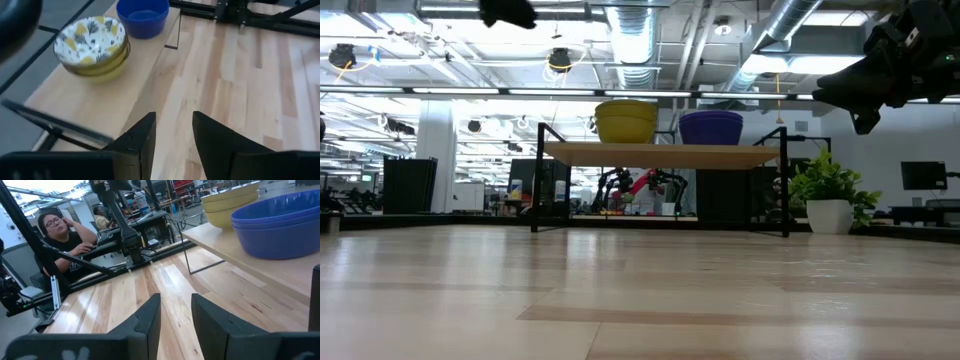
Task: Pick & Place Mini bowls
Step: Return to Home Position
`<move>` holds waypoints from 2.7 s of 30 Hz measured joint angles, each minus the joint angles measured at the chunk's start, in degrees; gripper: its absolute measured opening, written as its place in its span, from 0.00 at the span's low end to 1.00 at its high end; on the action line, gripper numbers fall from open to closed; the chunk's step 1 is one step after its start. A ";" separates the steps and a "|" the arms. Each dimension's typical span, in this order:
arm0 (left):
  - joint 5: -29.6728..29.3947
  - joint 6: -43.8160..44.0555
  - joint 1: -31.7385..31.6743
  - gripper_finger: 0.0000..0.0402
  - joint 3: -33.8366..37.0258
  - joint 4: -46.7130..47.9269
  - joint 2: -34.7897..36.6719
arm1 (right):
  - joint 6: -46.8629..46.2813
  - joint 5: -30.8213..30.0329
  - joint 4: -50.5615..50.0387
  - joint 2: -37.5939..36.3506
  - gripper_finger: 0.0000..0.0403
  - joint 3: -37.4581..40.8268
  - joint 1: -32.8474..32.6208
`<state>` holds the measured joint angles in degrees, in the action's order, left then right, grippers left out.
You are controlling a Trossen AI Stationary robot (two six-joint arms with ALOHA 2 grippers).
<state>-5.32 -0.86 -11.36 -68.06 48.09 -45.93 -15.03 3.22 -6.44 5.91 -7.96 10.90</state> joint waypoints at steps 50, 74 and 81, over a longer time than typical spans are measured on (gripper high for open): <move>8.98 16.32 0.12 0.32 61.89 -42.16 45.63 | 3.48 -0.12 2.80 -0.04 0.24 0.02 0.01; 11.31 11.79 0.12 0.32 66.91 -49.87 45.59 | 10.61 -0.18 1.92 -5.93 0.24 0.02 -7.02; 13.37 11.80 0.12 0.32 66.78 -49.00 45.57 | 10.34 -0.11 1.95 -5.79 0.24 1.28 -7.15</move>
<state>8.05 10.94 -11.25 -1.28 -0.91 -0.36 -4.69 3.11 -4.49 0.13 -6.68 3.75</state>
